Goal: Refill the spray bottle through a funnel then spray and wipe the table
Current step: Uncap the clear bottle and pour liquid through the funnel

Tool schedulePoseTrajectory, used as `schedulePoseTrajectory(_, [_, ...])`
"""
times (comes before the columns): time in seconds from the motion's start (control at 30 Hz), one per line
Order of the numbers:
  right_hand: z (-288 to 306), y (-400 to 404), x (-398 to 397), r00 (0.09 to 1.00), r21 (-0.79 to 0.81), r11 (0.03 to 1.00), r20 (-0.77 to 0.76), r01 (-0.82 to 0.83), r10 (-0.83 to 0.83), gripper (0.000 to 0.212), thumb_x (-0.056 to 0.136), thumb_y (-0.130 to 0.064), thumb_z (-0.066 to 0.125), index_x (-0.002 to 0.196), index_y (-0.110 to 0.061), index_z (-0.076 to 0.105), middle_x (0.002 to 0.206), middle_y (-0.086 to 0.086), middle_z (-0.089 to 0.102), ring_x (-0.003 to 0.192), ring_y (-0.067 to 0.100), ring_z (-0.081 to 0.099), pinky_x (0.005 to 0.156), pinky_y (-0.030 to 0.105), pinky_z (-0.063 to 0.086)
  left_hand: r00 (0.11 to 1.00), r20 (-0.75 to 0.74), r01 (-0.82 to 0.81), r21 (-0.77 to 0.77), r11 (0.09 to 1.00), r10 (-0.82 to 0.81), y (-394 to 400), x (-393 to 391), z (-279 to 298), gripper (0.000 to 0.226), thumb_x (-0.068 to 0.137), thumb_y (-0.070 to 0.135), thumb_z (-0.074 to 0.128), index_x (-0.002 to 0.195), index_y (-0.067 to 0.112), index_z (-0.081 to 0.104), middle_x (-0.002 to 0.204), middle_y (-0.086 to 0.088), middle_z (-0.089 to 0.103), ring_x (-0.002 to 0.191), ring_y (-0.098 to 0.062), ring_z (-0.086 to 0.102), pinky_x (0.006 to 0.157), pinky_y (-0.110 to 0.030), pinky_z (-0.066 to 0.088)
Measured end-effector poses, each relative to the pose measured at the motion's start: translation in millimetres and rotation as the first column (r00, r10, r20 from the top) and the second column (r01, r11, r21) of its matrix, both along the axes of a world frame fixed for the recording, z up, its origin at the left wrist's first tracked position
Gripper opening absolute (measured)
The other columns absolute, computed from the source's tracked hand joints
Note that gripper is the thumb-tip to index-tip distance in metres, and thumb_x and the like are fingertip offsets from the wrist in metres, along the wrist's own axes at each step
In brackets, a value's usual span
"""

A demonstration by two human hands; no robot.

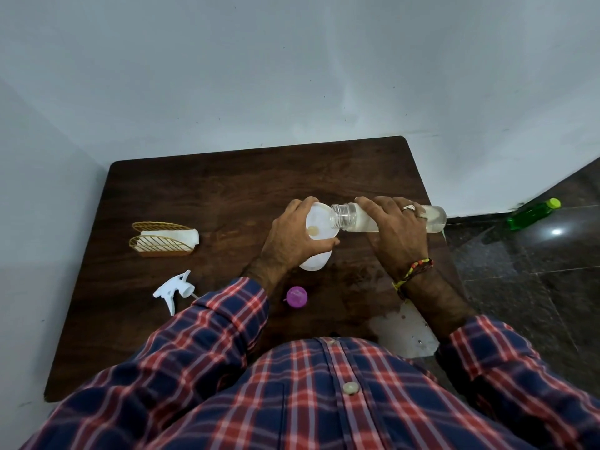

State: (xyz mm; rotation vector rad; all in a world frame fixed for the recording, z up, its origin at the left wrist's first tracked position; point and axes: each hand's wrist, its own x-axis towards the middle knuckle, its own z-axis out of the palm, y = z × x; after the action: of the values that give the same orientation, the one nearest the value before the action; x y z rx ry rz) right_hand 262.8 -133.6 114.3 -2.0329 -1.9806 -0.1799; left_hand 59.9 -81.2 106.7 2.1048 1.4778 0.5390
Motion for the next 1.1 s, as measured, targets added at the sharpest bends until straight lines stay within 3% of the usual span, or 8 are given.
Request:
schedulePoseTrajectory(0.3, [-1.6,1.7,0.5,1.0,0.006,1.0,0.016,0.005,-0.005,0.062,0.073,-0.013,0.076,0.13,-0.03,0.057,0.117,0.002,0.066,0.11,0.033,0.059,0.1,0.054,0.042,1.0,-0.003,-0.001,-0.007,1.0,0.0,0.4,0.8,-0.1,0.084,0.065,0.055,0.081,0.135,0.022,0.046,0.126,0.002,0.053,0.11,-0.013,0.053,0.083,-0.025,0.043])
schedulePoseTrajectory(1.1, [1.2,2.6,-0.4,1.0,0.038,0.999,0.028,0.008,-0.009,0.061,0.071,-0.011,0.076,0.127,-0.028,0.06,0.114,0.003,0.068,0.108,0.035,0.061,0.1,0.056,0.041,1.0,-0.017,-0.01,0.01,1.0,0.01,0.7,0.3,-1.1,0.083,0.064,0.06,0.079,0.133,0.025,0.048,0.123,0.006,0.053,0.106,-0.01,0.054,0.083,-0.025,0.043])
